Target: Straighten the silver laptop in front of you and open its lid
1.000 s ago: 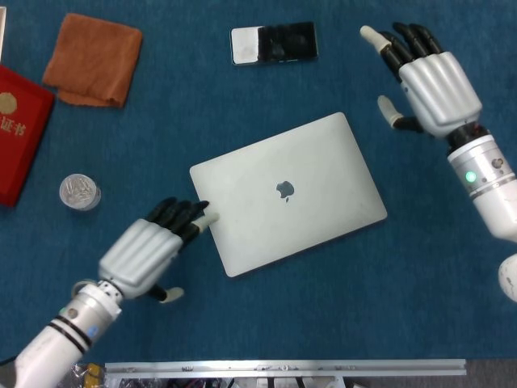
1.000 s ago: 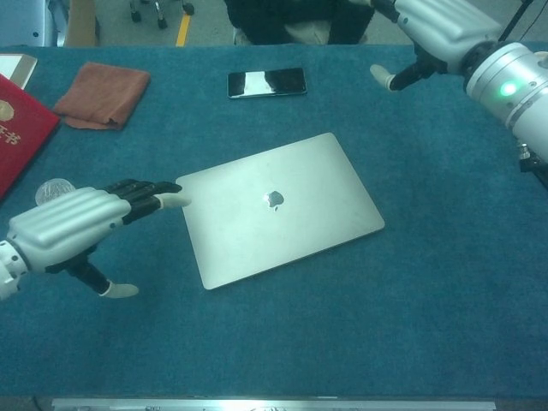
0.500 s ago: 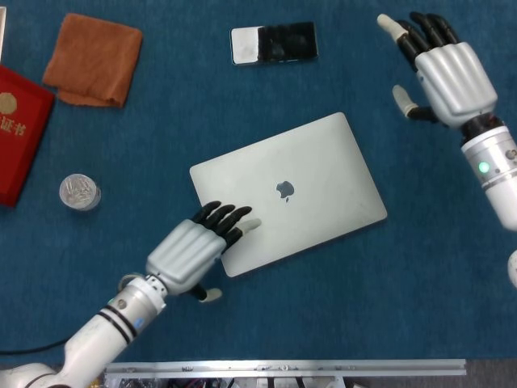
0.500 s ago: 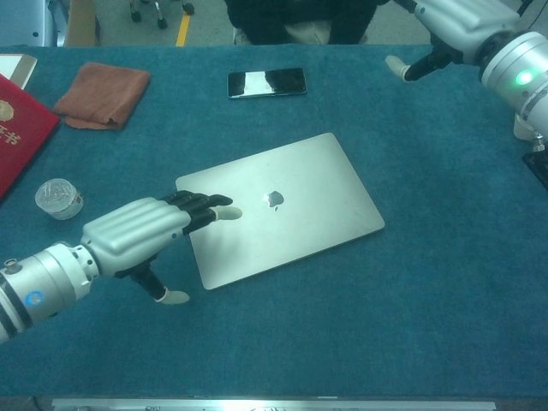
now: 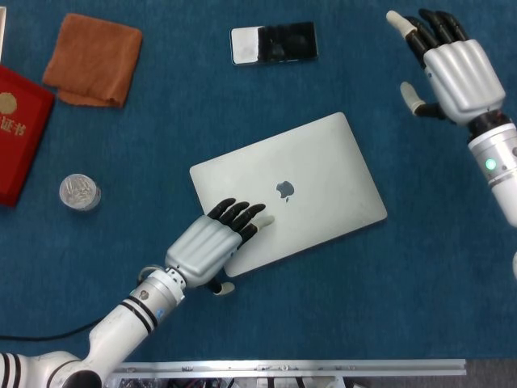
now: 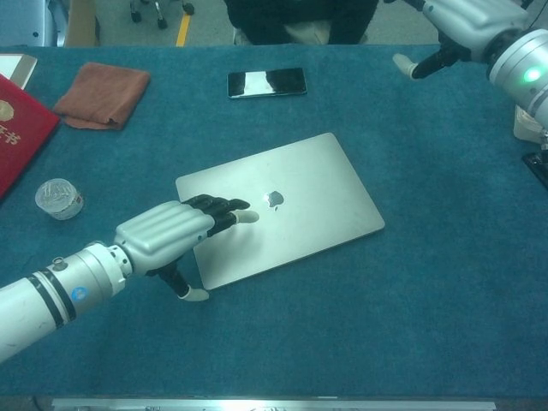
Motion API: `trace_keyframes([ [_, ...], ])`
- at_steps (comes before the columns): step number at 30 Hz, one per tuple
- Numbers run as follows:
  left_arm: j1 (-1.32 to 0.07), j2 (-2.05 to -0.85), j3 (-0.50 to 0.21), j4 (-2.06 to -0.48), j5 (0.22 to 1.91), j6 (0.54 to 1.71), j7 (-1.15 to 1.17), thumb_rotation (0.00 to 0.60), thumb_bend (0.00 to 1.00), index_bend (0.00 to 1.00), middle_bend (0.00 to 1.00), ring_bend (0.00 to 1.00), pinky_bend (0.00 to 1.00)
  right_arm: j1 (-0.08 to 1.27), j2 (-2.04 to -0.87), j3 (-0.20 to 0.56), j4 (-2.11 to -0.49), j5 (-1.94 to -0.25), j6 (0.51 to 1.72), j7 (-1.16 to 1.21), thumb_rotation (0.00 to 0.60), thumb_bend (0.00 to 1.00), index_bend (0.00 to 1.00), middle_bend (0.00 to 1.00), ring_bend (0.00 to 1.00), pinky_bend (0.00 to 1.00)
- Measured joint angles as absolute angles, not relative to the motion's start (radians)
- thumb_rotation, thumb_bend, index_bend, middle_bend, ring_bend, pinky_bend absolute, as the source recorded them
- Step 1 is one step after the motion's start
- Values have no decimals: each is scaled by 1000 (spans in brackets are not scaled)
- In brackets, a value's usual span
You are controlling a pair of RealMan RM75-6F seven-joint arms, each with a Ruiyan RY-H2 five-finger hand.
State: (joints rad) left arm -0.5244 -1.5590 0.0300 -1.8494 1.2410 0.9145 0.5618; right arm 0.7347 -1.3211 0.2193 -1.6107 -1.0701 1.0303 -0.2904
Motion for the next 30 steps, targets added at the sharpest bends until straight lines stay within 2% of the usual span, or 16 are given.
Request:
trace_keyframes([
  [30,-525,-1714,38,-1681,1275,994,467,600,138,0,0,0,0,711,-1291,227,-1638,-1065,1043,-294,584,381,0,130,0,76],
])
